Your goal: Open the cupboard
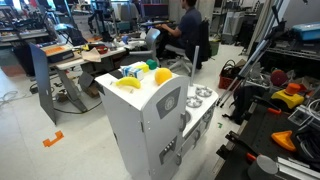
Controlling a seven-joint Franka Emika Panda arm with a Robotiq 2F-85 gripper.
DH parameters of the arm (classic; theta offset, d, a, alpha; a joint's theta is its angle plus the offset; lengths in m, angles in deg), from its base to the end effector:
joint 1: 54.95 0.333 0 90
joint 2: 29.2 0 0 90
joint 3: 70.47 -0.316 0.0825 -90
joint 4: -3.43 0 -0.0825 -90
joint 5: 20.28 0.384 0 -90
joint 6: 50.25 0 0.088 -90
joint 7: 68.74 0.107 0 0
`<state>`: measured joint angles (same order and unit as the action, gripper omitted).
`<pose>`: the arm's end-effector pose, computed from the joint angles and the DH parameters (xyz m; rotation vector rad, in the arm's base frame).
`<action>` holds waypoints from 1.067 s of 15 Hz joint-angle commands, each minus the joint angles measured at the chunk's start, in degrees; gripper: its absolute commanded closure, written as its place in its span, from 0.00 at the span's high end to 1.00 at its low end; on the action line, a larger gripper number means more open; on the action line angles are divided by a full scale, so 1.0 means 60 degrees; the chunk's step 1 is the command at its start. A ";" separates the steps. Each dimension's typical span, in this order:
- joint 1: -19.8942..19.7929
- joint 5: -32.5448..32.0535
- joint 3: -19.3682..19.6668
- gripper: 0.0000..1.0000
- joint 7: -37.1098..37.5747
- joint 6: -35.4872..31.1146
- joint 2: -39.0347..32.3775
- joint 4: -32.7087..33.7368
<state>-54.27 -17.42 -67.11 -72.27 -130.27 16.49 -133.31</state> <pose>0.2828 -0.0120 0.5663 -3.0272 -0.0612 0.2871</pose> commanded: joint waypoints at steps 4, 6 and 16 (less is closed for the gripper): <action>-0.0343 0.0497 -0.0035 1.00 0.1013 -0.1665 -0.2464 0.0548; -0.0258 0.1017 0.0014 1.00 0.1767 -0.2684 -0.3674 0.0832; -0.0071 0.1515 -0.0607 1.00 0.5625 -0.5351 -0.9133 0.3703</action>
<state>-55.29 -7.71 -70.55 -44.53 -162.60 -30.65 -118.20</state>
